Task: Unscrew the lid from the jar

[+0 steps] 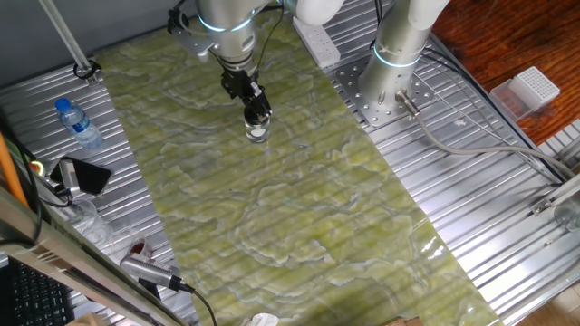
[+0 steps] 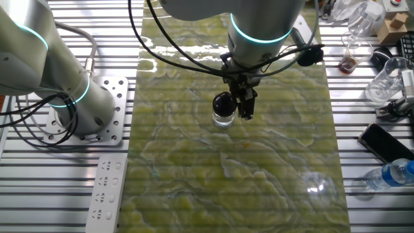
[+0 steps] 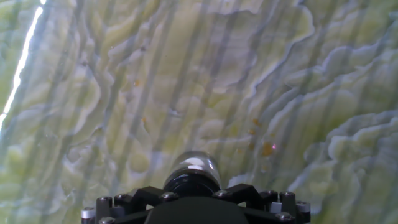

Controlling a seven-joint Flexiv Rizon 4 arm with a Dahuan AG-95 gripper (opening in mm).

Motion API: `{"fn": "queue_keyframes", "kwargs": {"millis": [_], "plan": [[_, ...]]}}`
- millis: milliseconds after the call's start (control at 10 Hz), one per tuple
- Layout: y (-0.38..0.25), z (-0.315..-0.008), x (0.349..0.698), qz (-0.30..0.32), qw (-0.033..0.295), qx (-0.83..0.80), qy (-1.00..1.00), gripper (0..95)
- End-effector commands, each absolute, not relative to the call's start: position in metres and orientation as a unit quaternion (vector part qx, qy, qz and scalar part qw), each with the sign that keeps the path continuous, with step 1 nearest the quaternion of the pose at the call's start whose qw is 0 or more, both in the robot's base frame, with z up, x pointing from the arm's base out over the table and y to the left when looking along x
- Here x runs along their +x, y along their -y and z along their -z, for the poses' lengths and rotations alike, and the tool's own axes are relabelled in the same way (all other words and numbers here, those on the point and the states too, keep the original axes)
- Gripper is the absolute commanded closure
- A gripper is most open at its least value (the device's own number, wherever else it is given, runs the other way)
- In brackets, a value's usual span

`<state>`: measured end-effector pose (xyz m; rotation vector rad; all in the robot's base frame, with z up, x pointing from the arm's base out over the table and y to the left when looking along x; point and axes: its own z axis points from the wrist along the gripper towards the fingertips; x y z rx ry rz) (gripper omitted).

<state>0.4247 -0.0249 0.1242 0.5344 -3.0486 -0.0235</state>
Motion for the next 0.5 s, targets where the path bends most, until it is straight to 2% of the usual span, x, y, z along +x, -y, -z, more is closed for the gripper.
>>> {"fn": "queue_keyframes", "kwargs": {"millis": [100, 500], "plan": [[0.0236, -0.122, 0.4236, 0.007, 0.022, 0.169, 0.985, 0.0], [0.0227, -0.1141, 0.4228, 0.005, 0.017, 0.168, 0.986, 0.0]]}}
